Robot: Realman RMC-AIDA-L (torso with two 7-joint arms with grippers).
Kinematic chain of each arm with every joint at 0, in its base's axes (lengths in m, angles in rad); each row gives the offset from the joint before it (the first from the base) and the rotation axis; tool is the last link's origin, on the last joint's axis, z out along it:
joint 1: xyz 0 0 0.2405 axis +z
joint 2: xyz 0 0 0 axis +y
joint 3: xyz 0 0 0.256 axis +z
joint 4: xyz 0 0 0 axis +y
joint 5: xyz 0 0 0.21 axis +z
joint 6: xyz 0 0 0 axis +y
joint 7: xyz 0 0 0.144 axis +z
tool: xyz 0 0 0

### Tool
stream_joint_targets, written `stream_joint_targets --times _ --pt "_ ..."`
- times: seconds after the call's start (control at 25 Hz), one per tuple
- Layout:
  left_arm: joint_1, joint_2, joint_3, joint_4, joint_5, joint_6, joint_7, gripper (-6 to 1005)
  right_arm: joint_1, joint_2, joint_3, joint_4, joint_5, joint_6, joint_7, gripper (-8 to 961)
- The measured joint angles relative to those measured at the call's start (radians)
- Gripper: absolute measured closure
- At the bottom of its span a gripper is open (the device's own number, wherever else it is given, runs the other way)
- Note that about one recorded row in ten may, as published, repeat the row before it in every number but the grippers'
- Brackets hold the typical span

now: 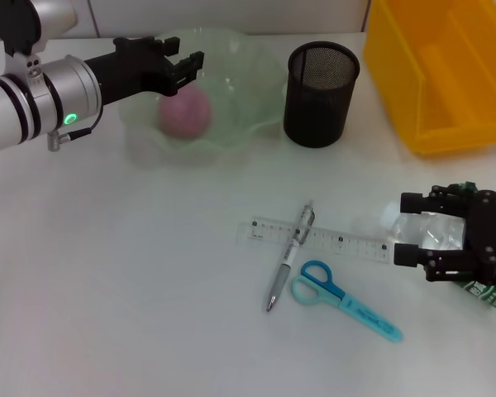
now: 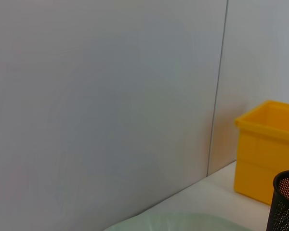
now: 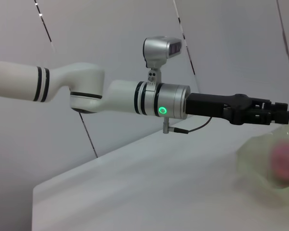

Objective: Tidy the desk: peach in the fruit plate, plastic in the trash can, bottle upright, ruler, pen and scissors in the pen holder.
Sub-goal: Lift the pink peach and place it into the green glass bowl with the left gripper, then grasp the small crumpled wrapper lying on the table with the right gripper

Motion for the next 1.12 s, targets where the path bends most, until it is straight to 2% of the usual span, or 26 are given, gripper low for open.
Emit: stream_joint_targets --times 0.24,0.32,0.36,0.4,0.44,0.48,0.56,0.64,0.68,0.72,0.84,0.92,1.0,1.12 --pt "0.007 0.000 0.001 0.015 -0.002 0.024 -0.001 531 0.000 -0.001 0.011 0.001 0.006 0.001 0.022 118" --pt "0.042 0.006 -0.001 0.051 -0.002 0.124 -0.007 489 -0.001 -0.006 0.045 -0.035 0.017 -0.016 0.088 118" --pt "0.075 0.010 -0.003 0.079 -0.002 0.216 -0.006 441 -0.002 -0.010 0.063 -0.065 0.022 -0.021 0.132 118" --pt "0.110 0.011 -0.003 0.107 -0.002 0.308 -0.003 394 -0.002 -0.015 0.076 -0.114 0.022 -0.028 0.213 118" --pt "0.110 0.011 -0.003 0.107 -0.002 0.308 -0.003 346 -0.003 -0.023 0.082 -0.173 0.021 -0.032 0.301 118" --pt "0.173 0.013 0.002 0.145 0.005 0.471 0.020 299 -0.002 -0.032 0.084 -0.230 0.017 -0.033 0.384 119" --pt "0.230 0.014 0.010 0.157 0.011 0.619 0.073 240 0.003 -0.054 0.072 -0.356 -0.021 -0.037 0.558 119" --pt "0.230 0.014 0.010 0.157 0.011 0.619 0.073 219 0.024 -0.069 0.053 -0.481 -0.096 -0.039 0.717 119" --pt "0.247 0.014 0.013 0.157 0.012 0.663 0.092 208 0.039 -0.073 0.040 -0.543 -0.146 -0.040 0.793 119" --pt "0.318 0.014 0.045 0.146 0.013 0.793 0.171 197 0.057 -0.076 0.022 -0.600 -0.206 -0.037 0.864 119" --pt "0.352 0.014 0.073 0.141 0.016 0.799 0.192 186 0.105 -0.084 -0.048 -0.693 -0.347 -0.023 1.027 119" --pt "0.363 0.014 0.088 0.136 0.029 0.795 0.194 186 0.138 -0.084 -0.117 -0.717 -0.437 -0.008 1.099 119" --pt "0.365 0.014 0.090 0.134 0.035 0.795 0.194 186 0.161 -0.076 -0.174 -0.716 -0.517 0.017 1.135 119" --pt "0.373 0.013 0.093 0.132 0.050 0.780 0.195 186 0.191 -0.039 -0.233 -0.685 -0.635 0.084 1.170 119"
